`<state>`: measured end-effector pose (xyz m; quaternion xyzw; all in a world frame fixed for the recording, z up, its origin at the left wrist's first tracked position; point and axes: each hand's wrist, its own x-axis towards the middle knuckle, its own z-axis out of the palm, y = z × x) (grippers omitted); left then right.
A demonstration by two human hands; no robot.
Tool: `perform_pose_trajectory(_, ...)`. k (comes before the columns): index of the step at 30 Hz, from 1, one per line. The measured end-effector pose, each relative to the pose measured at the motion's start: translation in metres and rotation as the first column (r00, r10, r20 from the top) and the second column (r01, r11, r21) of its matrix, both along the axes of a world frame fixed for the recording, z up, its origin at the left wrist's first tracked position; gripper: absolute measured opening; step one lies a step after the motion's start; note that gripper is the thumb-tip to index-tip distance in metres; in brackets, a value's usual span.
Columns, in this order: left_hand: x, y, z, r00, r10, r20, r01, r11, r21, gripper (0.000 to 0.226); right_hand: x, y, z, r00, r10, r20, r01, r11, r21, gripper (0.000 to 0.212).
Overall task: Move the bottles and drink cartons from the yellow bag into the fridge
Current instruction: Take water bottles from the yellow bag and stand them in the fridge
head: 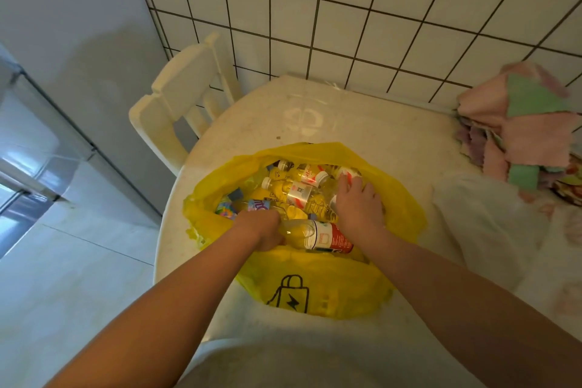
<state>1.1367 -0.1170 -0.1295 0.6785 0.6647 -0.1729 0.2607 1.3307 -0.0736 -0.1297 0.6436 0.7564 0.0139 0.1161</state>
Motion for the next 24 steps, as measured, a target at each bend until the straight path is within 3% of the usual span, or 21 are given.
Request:
perform_pose_trajectory(5,-0.007,-0.002,0.01,0.988,0.044,0.15,-0.049,0.998,0.029,0.039,0.003,-0.002,0.004,0.992,-0.047,-0.115,0.044,0.999,-0.03,0.082)
perform_pose_trajectory(11,-0.014,-0.01,0.022,0.904,0.104,0.415,-0.17,0.978,0.124,0.04,0.011,-0.01,0.022,0.917,-0.078,-0.39,0.071,0.997,-0.033,0.082)
perform_pose_trajectory(17,-0.004,-0.022,0.039,0.802,0.03,0.597,-0.294,0.889,0.35,0.037,0.024,-0.026,0.038,0.683,-0.083,-0.726,0.096,0.995,-0.022,0.068)
perform_pose_trajectory(24,0.013,-0.032,0.043,0.704,-0.074,0.707,-0.373,0.808,0.457,0.036,0.034,-0.052,0.073,0.329,-0.086,-0.94,0.313,0.95,0.023,0.082)
